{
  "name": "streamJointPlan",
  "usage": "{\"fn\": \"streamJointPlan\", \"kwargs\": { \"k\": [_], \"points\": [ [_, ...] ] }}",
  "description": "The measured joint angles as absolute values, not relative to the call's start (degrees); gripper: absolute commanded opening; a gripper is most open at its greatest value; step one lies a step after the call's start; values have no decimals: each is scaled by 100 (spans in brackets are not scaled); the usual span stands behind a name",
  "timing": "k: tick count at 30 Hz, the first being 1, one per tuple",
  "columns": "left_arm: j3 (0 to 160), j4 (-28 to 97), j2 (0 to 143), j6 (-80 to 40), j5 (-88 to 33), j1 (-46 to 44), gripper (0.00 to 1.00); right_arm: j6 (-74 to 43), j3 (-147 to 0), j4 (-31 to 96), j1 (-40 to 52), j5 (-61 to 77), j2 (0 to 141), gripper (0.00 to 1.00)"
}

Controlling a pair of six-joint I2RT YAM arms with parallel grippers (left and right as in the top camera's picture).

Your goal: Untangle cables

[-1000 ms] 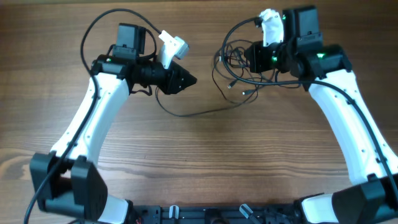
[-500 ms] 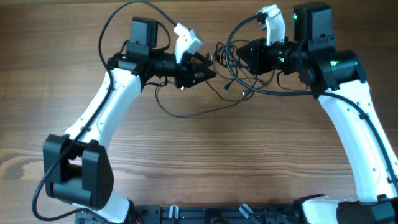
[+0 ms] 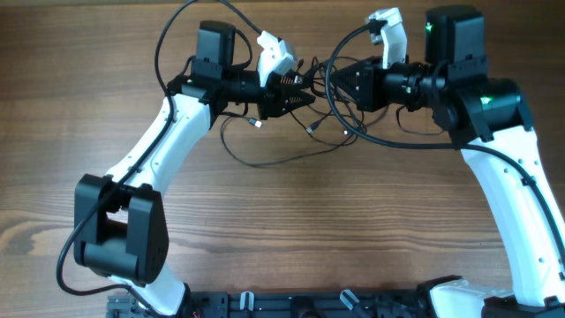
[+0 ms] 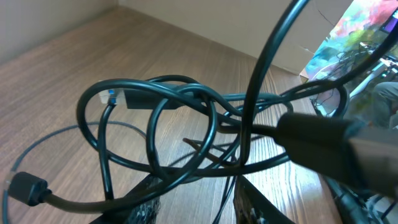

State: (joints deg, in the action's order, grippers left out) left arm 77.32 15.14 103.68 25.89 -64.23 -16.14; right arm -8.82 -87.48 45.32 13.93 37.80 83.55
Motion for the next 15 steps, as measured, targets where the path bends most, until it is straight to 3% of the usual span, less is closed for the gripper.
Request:
{"fn": "streamJointPlan", "kwargs": {
  "k": [1, 3, 6, 8, 15],
  "points": [
    [7732, 1479, 10368, 2587, -6423, -1614, 34, -884, -8748, 4558, 1393, 3795, 8355, 4],
    [7732, 1466, 10368, 2593, -6423, -1614, 4, -884, -8748, 4582, 1393, 3815, 8355, 5],
    [7732, 1448, 10368, 2591, -6423, -1614, 4, -895, -8748, 4589, 1393, 3830, 8355, 5],
    [7732, 1450, 10368, 2591, -6423, -1614, 36, -897, -8748, 4587, 1393, 3854, 8355, 4],
    [7732, 1387, 10368, 2606, -6407, -1614, 51, -897, -8748, 4602, 1393, 3857, 8355, 4]
  ]
}}
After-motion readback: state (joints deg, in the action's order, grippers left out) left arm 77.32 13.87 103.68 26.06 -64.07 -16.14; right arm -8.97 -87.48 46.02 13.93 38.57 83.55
